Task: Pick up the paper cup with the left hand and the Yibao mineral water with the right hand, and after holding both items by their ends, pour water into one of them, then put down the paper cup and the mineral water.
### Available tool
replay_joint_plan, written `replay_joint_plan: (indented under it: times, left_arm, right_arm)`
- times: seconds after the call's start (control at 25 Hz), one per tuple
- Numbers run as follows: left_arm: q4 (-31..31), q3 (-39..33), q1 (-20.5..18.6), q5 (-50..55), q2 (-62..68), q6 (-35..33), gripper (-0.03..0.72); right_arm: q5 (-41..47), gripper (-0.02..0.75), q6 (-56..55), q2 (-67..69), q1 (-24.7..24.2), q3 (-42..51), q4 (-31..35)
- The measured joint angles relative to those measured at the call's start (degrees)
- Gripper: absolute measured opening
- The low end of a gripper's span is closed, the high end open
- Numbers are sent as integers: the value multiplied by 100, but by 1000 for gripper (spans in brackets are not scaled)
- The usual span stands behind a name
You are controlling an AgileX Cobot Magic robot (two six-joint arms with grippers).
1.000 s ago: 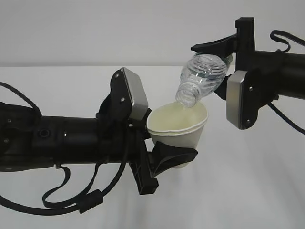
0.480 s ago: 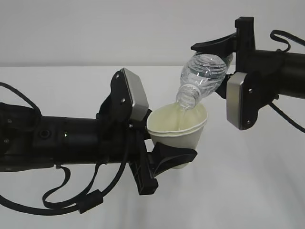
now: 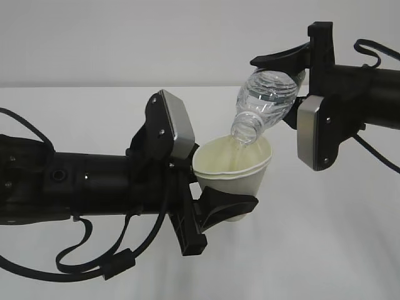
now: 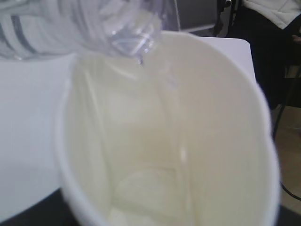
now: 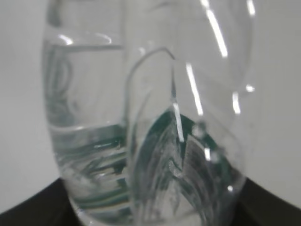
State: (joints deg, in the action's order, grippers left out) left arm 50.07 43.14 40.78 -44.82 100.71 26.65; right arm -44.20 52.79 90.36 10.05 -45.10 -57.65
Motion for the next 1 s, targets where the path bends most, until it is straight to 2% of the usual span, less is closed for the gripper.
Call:
replay_joint_plan:
  times: [0.4, 1.0]
  left_arm:
    - [229, 0, 0, 0, 0, 0, 385]
    - [250, 0, 0, 0, 0, 0, 385]
  right_arm:
    - [-7, 455, 23, 0, 0, 0, 0]
    - [-7, 455, 23, 0, 0, 0, 5]
